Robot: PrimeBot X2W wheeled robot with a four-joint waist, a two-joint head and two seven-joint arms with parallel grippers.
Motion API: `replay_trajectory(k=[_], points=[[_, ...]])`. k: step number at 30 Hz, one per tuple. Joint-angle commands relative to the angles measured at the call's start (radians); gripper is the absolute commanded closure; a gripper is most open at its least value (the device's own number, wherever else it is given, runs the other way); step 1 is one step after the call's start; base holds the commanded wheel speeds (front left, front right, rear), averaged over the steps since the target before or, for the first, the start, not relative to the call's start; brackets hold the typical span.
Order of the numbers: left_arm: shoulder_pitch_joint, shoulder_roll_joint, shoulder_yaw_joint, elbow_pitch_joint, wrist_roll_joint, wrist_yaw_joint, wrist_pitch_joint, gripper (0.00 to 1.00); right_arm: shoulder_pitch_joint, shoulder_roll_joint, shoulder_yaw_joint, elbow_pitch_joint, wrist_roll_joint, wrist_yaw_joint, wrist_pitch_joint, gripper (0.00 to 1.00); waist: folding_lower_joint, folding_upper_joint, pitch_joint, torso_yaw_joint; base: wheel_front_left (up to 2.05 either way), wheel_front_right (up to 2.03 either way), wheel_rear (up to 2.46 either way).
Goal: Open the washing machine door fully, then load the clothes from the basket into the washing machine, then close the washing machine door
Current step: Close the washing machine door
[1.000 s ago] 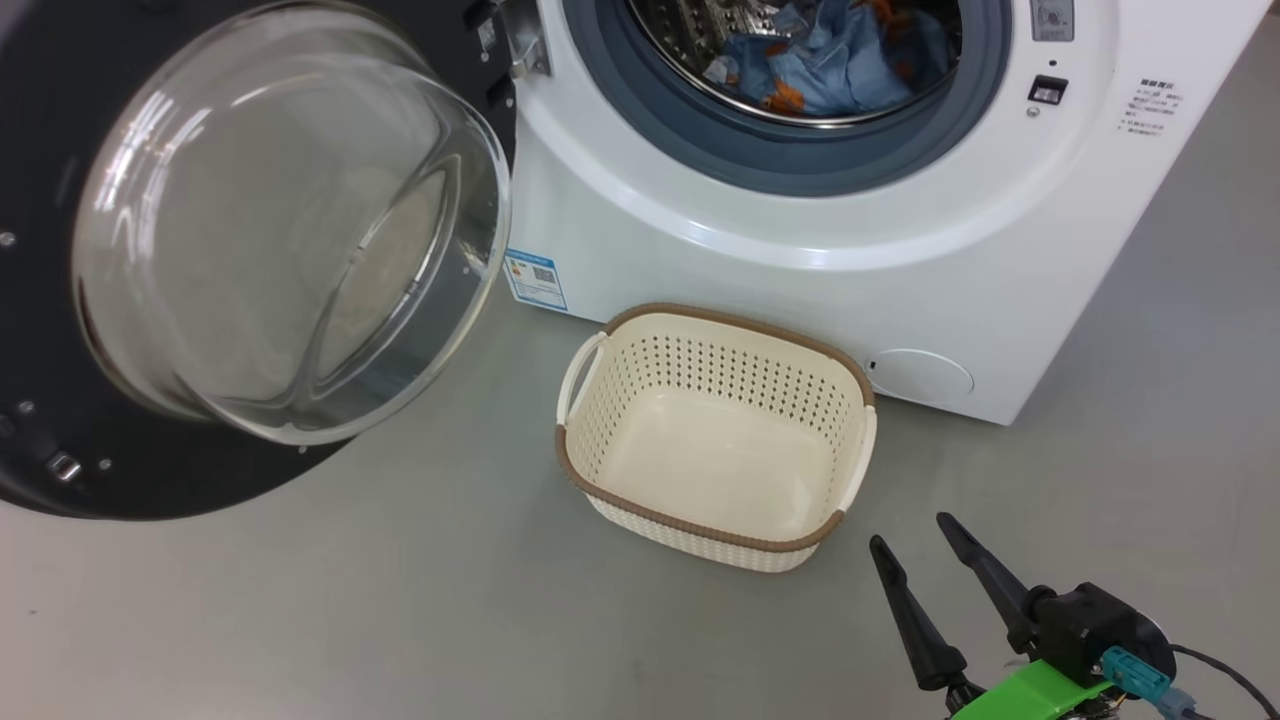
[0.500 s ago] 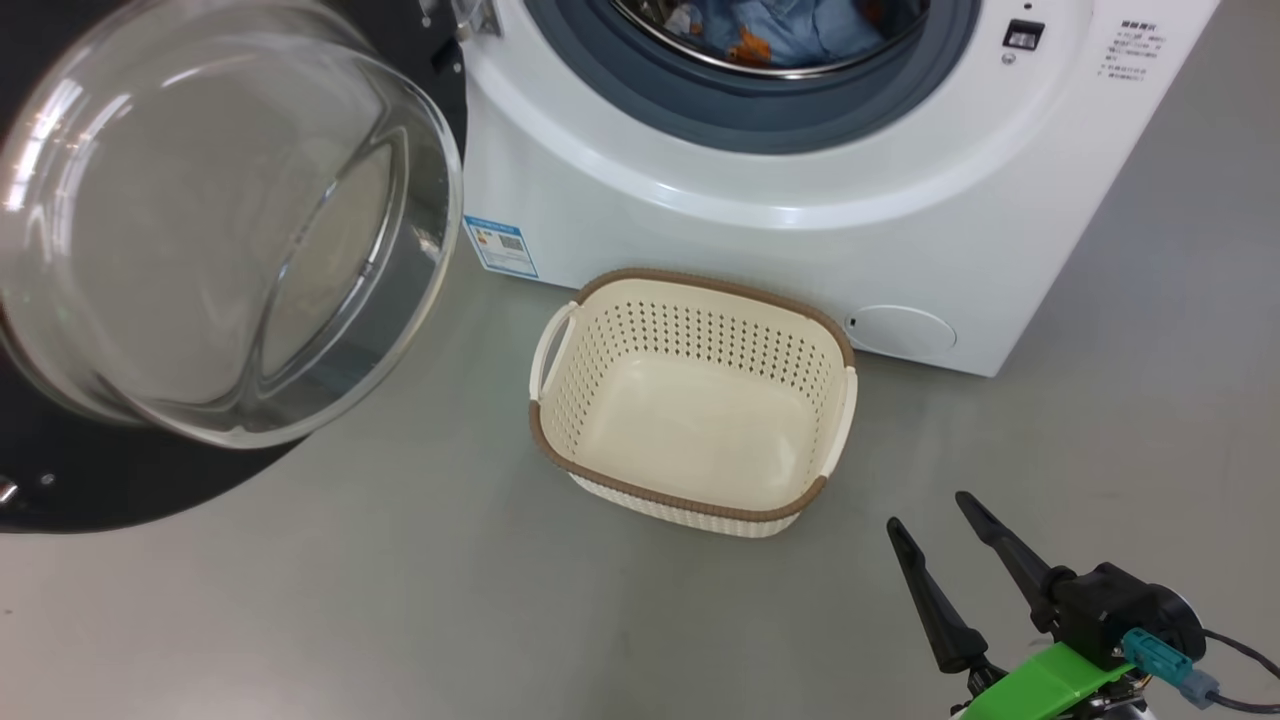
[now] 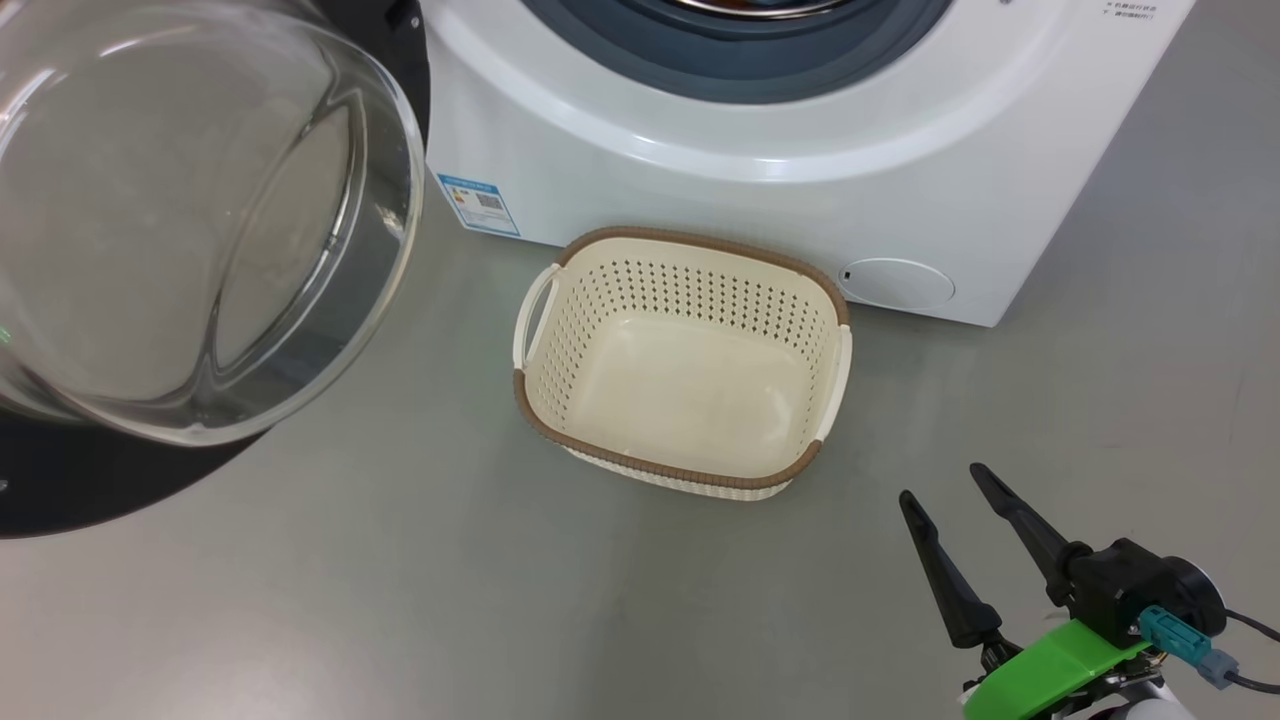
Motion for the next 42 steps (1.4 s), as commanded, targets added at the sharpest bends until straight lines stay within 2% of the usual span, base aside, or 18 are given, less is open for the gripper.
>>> replay_trajectory(k=[1, 18, 29, 34, 42], points=[[0.004, 0.064, 0.011, -0.022, -0.008, -0.009, 0.018, 1.0, -0.024, -0.007, 0.021, -0.03, -0.014, 0.002, 0.002, 0.0, 0.0, 0.0, 0.003, 0.001, 0.0, 0.0, 0.0], [0.076, 0.021, 0.0, -0.139, -0.083, 0.018, 0.213, 1.0, -0.032, -0.014, 0.027, -0.037, -0.012, 0.002, 0.015, 0.0, 0.0, 0.0, 0.015, 0.012, 0.0, 0.0, 0.0], [0.115, -0.012, -0.018, -0.222, -0.11, 0.024, 0.294, 1.0, -0.037, -0.017, 0.034, -0.036, -0.01, 0.002, 0.018, 0.0, 0.0, 0.0, 0.019, 0.011, 0.0, 0.0, 0.0], [0.123, -0.018, -0.027, -0.256, -0.127, 0.04, 0.339, 1.0, -0.039, -0.013, 0.036, -0.033, -0.01, 0.002, 0.018, 0.0, 0.0, 0.0, 0.019, 0.008, 0.0, 0.0, 0.0], [0.137, -0.04, -0.017, -0.319, -0.197, 0.052, 0.429, 1.0, -0.038, -0.009, 0.034, -0.023, -0.007, 0.002, 0.012, 0.0, 0.0, 0.0, 0.013, 0.01, 0.0, 0.0, 0.0]])
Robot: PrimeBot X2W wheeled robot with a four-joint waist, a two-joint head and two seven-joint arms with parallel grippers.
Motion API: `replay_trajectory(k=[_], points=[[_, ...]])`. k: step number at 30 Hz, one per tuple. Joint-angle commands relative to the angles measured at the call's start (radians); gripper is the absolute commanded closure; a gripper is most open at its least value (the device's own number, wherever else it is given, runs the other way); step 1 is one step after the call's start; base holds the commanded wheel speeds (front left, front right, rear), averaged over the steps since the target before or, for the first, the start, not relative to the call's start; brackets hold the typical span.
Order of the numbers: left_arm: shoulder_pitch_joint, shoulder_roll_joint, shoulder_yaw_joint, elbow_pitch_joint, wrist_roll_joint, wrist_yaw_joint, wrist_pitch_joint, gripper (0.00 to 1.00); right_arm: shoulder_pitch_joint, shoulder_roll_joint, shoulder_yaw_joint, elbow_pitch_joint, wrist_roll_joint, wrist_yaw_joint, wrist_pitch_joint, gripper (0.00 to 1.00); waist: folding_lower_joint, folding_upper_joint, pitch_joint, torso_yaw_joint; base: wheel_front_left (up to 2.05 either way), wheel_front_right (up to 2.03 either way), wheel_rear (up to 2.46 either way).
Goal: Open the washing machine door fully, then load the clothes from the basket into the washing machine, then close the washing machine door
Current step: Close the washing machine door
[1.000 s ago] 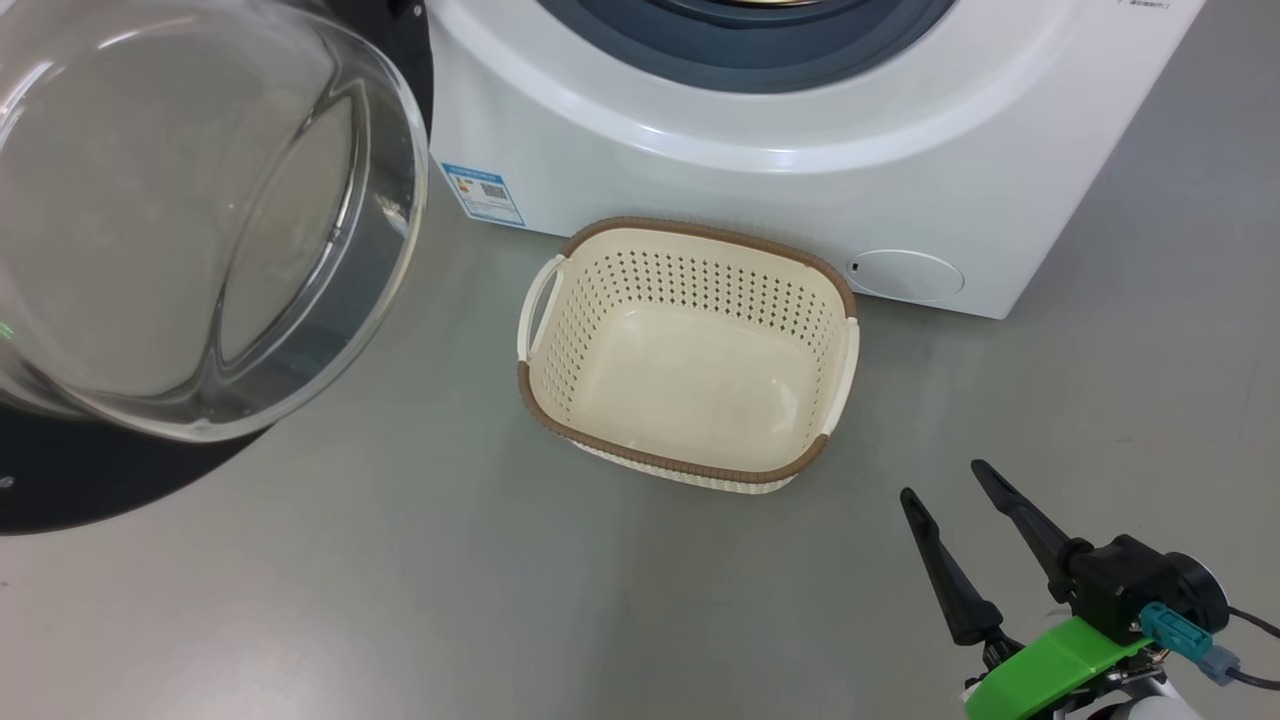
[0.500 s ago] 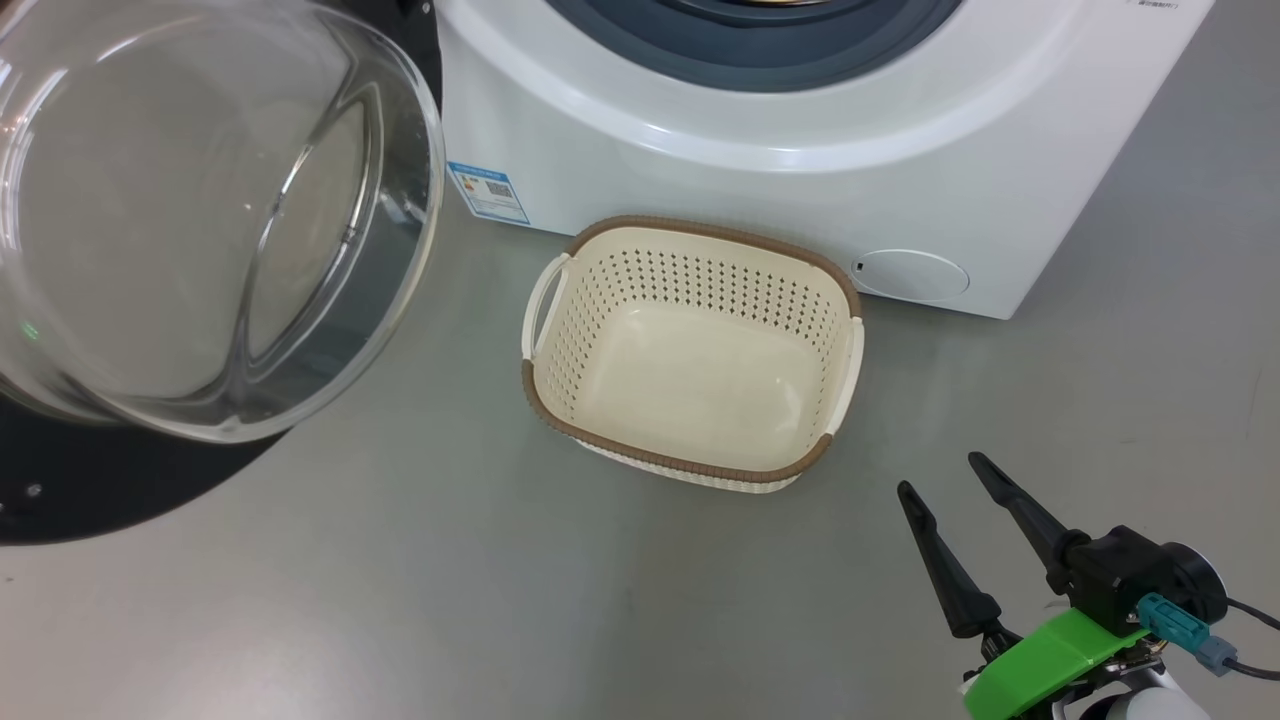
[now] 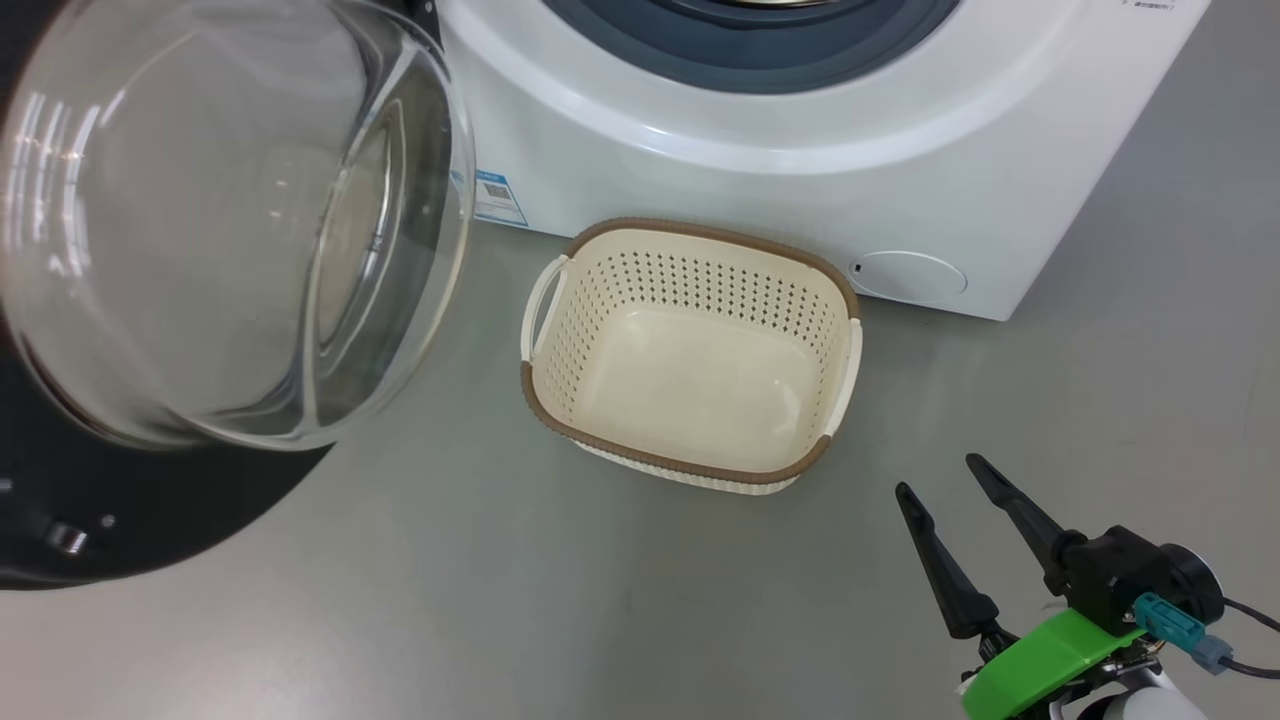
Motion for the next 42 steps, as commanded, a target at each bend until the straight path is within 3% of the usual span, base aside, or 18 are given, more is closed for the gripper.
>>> replay_trajectory(k=[1, 18, 23, 32, 42], points=[[0.028, 0.043, 0.005, -0.043, -0.016, 0.008, 0.039, 1.0, -0.017, 0.003, 0.025, -0.018, -0.004, 0.002, -0.006, 0.0, 0.0, 0.0, -0.002, 0.003, 0.0, 0.0, 0.0], [0.1, -0.04, -0.029, -0.248, -0.147, 0.067, 0.253, 1.0, -0.023, 0.015, 0.04, 0.011, 0.009, 0.002, -0.021, 0.0, 0.0, 0.0, -0.026, -0.001, 0.0, 0.0, 0.0], [0.133, -0.078, -0.08, -0.325, -0.156, 0.09, 0.31, 1.0, -0.023, 0.029, 0.047, 0.035, 0.015, 0.002, -0.032, 0.0, 0.0, 0.0, -0.051, -0.009, 0.0, 0.0, 0.0], [0.143, -0.144, -0.157, -0.4, -0.153, 0.113, 0.341, 1.0, -0.03, 0.043, 0.065, 0.07, 0.03, 0.002, -0.054, 0.0, 0.0, 0.0, -0.081, -0.026, 0.0, 0.0, 0.0], [0.13, -0.201, -0.233, -0.431, -0.126, 0.112, 0.34, 1.0, -0.046, 0.063, 0.072, 0.097, 0.033, 0.002, -0.085, 0.0, 0.0, 0.0, -0.092, -0.108, 0.0, 0.0, 0.0]])
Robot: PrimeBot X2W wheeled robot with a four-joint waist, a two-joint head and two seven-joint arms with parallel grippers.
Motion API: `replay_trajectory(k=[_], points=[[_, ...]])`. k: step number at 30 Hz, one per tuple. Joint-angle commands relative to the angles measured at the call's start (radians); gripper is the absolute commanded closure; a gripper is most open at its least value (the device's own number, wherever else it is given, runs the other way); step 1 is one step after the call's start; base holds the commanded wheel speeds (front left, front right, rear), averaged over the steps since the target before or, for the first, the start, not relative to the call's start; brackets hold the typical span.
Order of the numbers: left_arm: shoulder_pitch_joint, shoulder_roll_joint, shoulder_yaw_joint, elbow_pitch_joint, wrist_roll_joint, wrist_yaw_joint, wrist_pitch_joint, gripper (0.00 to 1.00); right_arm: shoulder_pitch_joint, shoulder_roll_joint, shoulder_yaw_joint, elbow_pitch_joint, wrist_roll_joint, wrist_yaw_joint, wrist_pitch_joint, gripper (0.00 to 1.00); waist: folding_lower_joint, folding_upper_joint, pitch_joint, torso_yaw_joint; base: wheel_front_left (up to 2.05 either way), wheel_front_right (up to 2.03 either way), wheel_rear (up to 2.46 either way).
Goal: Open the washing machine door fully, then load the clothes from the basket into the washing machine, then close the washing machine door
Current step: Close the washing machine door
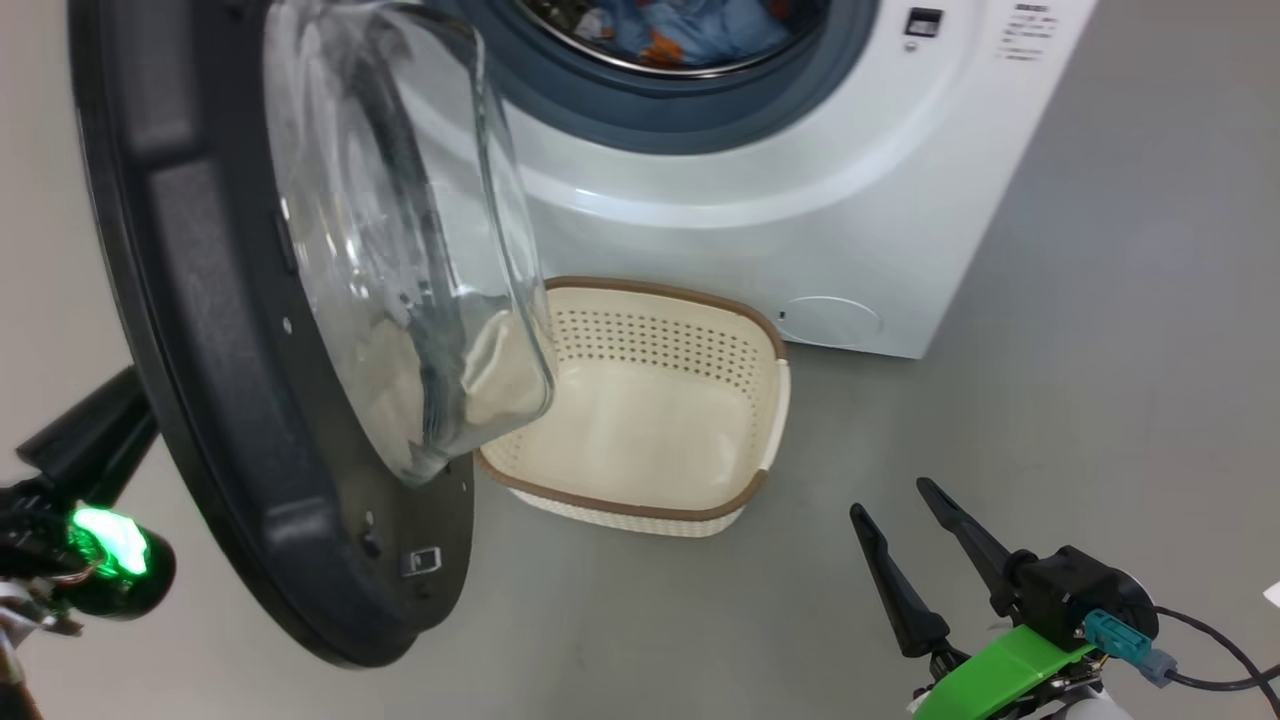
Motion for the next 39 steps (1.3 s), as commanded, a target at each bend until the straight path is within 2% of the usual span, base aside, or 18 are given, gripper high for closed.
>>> replay_trajectory(k=[1, 17, 30, 39], points=[[-0.014, 0.025, 0.008, -0.031, 0.012, -0.003, 0.008, 1.0, -0.025, 0.005, 0.022, -0.016, 0.008, 0.002, -0.013, 0.0, 0.0, 0.0, 0.0, -0.032, 0.0, 0.0, 0.0], [-0.105, -0.001, -0.015, -0.029, 0.026, -0.032, -0.045, 1.0, -0.051, 0.039, 0.01, 0.01, 0.009, 0.002, -0.044, 0.0, 0.0, 0.0, 0.035, -0.214, 0.0, 0.0, 0.0], [-0.202, -0.034, -0.089, 0.031, 0.038, -0.109, -0.138, 1.0, -0.079, 0.055, 0.014, 0.03, 0.014, 0.002, -0.052, 0.0, 0.0, 0.0, 0.07, -0.277, 0.0, 0.0, 0.0], [-0.282, -0.04, -0.131, 0.11, 0.051, -0.186, -0.244, 1.0, -0.102, 0.063, 0.016, 0.018, 0.011, 0.002, -0.053, 0.0, 0.0, 0.0, 0.107, -0.314, 0.0, 0.0, 0.0]])
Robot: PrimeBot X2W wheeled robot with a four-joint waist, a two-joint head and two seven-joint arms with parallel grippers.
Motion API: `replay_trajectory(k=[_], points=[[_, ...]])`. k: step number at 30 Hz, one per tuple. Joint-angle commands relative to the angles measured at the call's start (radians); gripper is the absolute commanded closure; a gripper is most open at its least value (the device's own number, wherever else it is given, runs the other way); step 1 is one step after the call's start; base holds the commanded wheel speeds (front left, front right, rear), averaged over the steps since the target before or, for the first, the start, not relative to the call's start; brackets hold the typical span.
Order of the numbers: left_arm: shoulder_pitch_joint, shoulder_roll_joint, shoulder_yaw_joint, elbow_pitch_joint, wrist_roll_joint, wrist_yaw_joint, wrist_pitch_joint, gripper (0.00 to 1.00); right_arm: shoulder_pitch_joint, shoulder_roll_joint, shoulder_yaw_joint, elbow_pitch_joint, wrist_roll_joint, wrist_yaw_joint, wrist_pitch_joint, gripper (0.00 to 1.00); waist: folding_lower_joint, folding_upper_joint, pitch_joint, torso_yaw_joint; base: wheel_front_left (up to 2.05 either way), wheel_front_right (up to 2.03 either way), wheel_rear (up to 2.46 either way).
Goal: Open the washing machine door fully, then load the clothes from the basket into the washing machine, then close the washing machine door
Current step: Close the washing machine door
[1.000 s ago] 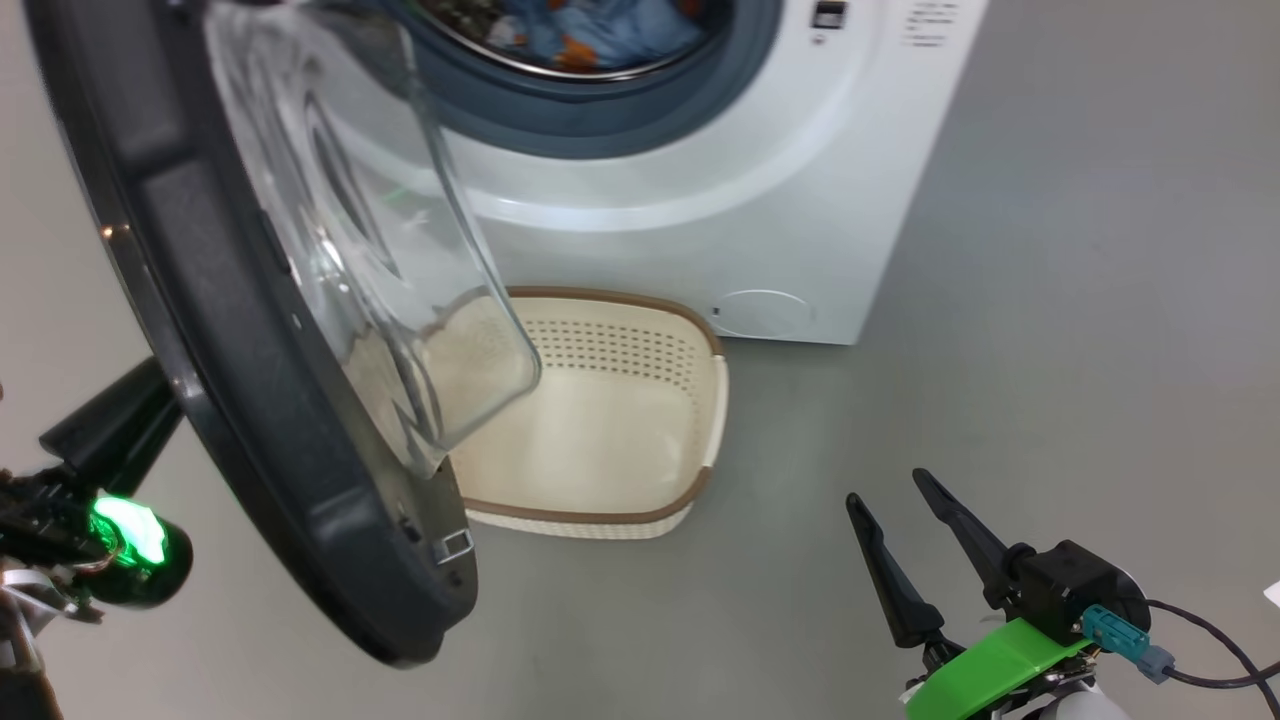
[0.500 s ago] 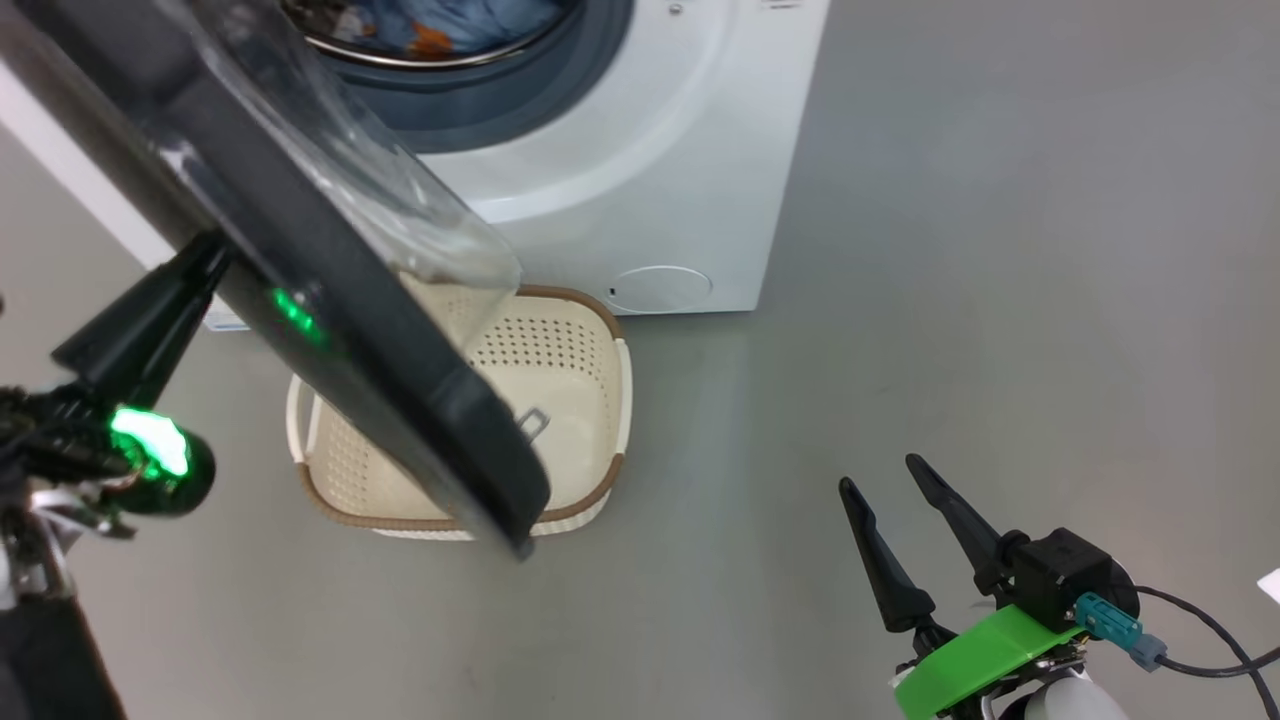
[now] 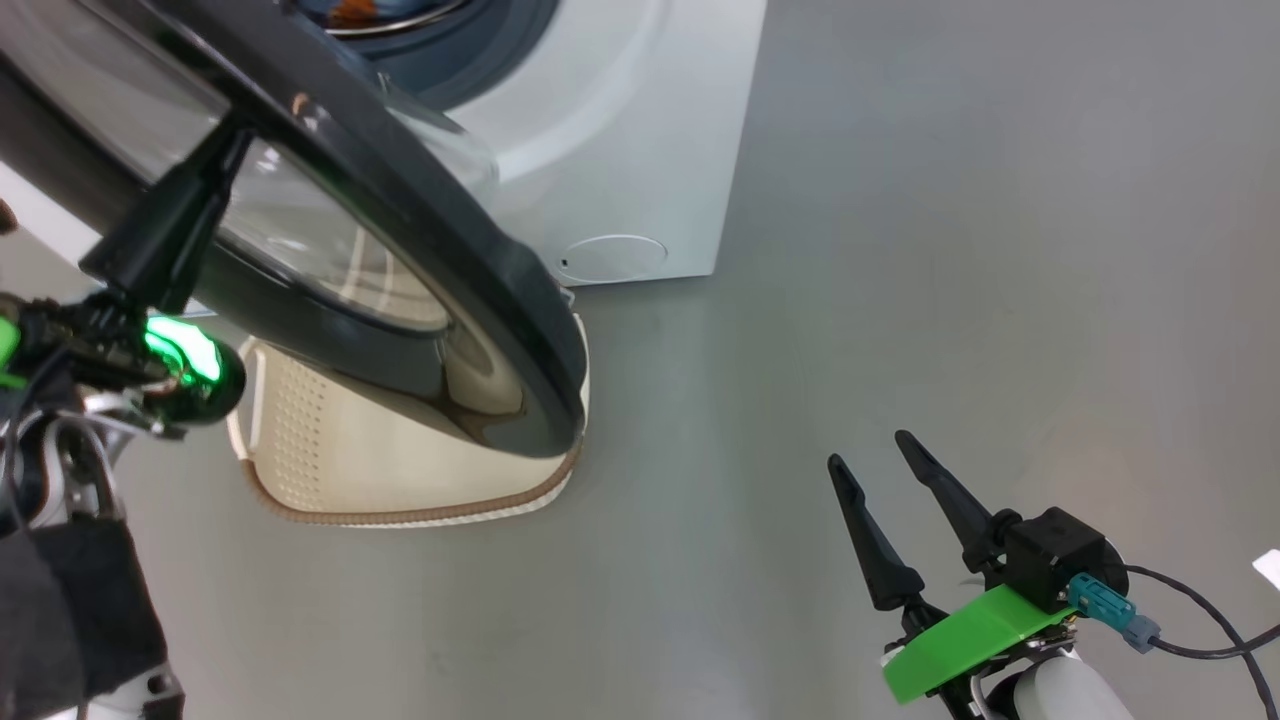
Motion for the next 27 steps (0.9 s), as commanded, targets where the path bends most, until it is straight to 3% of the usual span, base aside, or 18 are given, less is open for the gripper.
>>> replay_trajectory(k=[1, 9, 17, 27], points=[[-0.051, 0.026, 0.009, -0.002, 0.004, -0.025, -0.03, 1.0, -0.022, 0.007, 0.022, -0.027, 0.005, 0.002, -0.012, 0.0, 0.0, 0.0, 0.016, -0.019, 0.0, 0.0, 0.0], [-0.117, 0.025, -0.008, 0.072, -0.001, -0.07, -0.114, 1.0, -0.028, 0.008, 0.015, -0.032, 0.002, 0.002, -0.012, 0.0, 0.0, 0.0, 0.034, -0.042, 0.0, 0.0, 0.0], [-0.13, 0.025, 0.0, 0.103, 0.028, -0.086, -0.161, 1.0, -0.026, 0.012, 0.0, -0.033, 0.0, 0.002, -0.012, 0.0, 0.0, 0.0, 0.031, -0.04, 0.0, 0.0, 0.0], [-0.059, 0.036, 0.026, 0.024, 0.107, -0.088, -0.241, 1.0, -0.008, 0.013, -0.004, -0.025, -0.001, 0.002, -0.012, 0.0, 0.0, 0.0, -0.032, 0.005, 0.0, 0.0, 0.0]])
